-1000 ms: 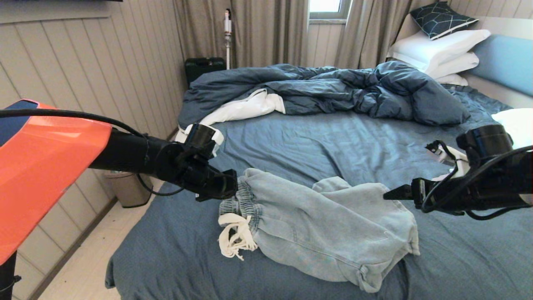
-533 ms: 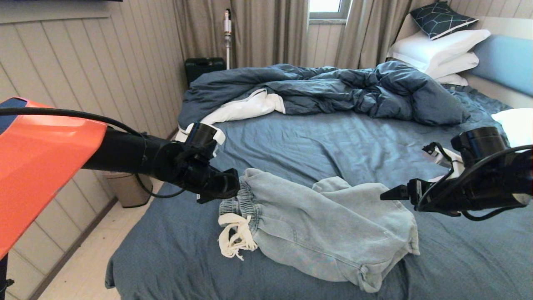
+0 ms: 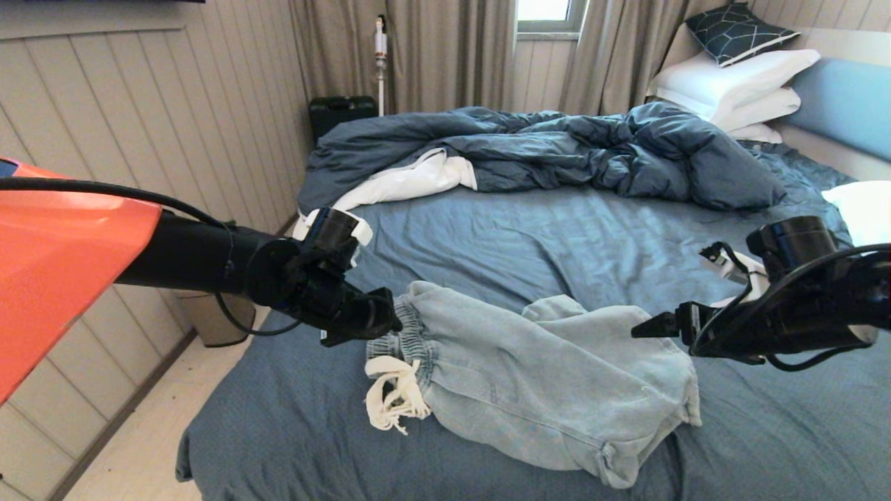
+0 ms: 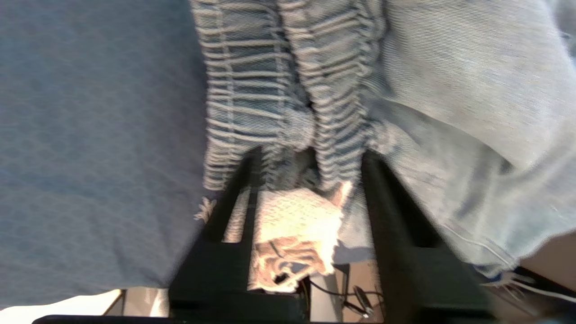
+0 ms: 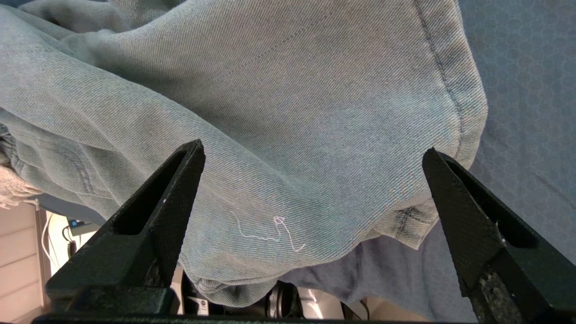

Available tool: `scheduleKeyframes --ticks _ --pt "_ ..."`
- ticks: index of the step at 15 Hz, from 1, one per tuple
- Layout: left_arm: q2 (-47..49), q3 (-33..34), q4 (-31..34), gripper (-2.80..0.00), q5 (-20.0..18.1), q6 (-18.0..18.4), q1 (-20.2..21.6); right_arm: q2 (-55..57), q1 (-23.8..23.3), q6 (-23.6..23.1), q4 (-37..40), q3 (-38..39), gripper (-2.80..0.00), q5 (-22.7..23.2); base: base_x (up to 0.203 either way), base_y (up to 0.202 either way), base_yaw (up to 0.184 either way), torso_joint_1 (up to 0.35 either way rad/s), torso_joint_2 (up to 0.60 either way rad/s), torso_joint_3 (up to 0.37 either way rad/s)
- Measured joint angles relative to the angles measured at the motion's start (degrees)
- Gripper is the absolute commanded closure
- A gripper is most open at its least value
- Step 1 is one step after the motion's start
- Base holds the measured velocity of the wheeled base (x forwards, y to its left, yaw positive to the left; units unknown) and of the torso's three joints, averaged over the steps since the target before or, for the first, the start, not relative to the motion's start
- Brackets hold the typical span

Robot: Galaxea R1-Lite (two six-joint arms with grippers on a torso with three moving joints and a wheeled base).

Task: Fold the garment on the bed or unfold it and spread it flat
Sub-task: Fold the blue shorts

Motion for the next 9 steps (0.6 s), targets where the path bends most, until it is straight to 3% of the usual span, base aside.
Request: scheduleKeyframes --ticks 4,9 --pt "3.46 -3.57 3.77 -2.8 4.38 0.28 -0.09 0.25 0.04 0.0 0.0 0.01 -2.8 0.01 0.0 0.0 0.0 0.0 0.0 0.0" --pt "7.12 -6.7 4.07 -2.8 2.71 0.92 -0.17 0.38 -0.02 0.0 -0.01 -0.1 -2.8 -0.18 0.0 0.0 0.0 0.0 0.0 0.0"
